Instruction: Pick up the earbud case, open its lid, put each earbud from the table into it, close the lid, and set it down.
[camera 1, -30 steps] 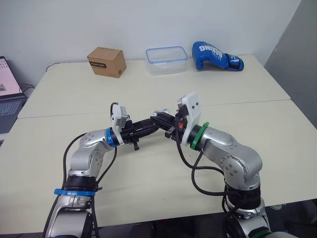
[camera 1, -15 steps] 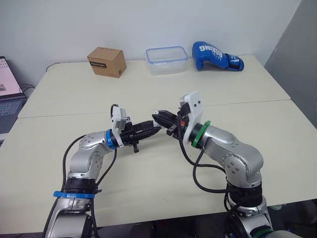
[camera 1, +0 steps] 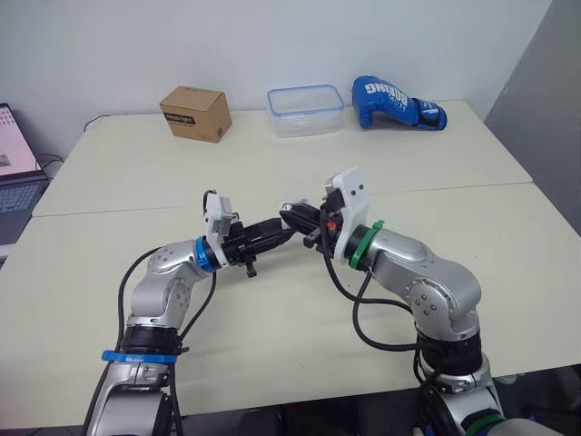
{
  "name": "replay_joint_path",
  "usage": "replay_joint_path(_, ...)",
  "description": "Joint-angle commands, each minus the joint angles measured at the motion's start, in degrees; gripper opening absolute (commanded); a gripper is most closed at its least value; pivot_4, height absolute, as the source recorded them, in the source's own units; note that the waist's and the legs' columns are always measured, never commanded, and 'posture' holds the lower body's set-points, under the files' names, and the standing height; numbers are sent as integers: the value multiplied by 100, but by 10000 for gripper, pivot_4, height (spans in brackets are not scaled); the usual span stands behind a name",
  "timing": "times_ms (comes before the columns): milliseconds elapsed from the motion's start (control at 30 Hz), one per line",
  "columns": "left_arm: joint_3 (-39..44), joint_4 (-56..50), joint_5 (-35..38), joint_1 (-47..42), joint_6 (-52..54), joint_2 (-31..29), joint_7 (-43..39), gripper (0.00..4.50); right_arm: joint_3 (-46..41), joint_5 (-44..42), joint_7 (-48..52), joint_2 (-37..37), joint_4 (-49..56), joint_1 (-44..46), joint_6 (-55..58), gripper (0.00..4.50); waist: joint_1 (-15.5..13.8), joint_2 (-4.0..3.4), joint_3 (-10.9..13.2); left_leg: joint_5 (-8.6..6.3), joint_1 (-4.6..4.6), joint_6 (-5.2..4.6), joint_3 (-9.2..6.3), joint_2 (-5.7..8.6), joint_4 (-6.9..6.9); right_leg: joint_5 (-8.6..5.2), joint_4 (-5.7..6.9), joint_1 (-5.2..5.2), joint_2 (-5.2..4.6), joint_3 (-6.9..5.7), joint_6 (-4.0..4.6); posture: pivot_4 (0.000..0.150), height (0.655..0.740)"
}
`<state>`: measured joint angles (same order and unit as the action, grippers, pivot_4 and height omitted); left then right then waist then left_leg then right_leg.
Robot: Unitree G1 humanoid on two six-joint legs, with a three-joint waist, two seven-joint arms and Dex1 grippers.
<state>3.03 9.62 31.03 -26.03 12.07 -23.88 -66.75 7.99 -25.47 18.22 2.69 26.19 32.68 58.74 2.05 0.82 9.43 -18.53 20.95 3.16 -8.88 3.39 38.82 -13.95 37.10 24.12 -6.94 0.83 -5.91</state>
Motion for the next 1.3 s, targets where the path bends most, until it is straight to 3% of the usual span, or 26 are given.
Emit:
replay_joint_path(33, 207, -272, 118, -181, -229, 54, 90, 7501, 115, -111, -49, 19, 153, 31, 189, 3925, 0, 0, 0, 0, 0, 0, 0, 0, 0, 0, 0, 0, 0, 0, 0, 1500, 7307)
replay_joint_path(267, 248, -214, 90, -235, -381, 102, 170, 7501, 166, -190, -194, 79, 248, 37, 541, 3925, -1, 0, 0, 0, 0, 0, 0, 0, 0, 0, 0, 0, 0, 0, 0, 1500, 7307)
replay_joint_path(567, 242, -235, 89, -239, -358, 97, 118, 7501, 258, 6, -247, 215, 308, 70, 320, 31598, -1, 0, 0, 0, 0, 0, 1, 0, 0, 0, 0, 0, 0, 0, 0, 1500, 7307)
replay_joint_path(1000, 255, -266, 127, -175, -335, 94, 29, 7501, 25, -240, 267, 612, 502, 90, -514, 31598, -3, 0, 0, 0, 0, 0, 5, 0, 0, 0, -2, -2, 0, -1, 0, 1500, 7307)
replay_joint_path(1200, 256, -320, 185, -105, -300, 75, 44, 7501, -870, -1549, 887, 875, 822, 241, -214, 31598, -13, 1, 0, 0, 1, 0, 1, 0, 0, 0, -6, -4, 0, -1, 0, 1500, 7307)
replay_joint_path(1300, 309, -367, 251, -46, -239, 58, 51, 7501, -1503, -2402, 1200, 1438, 861, 318, 119, 31598, -17, 0, 0, 0, 0, -1, -2, 0, -1, 0, -6, -5, 0, -2, 0, 1500, 7307)
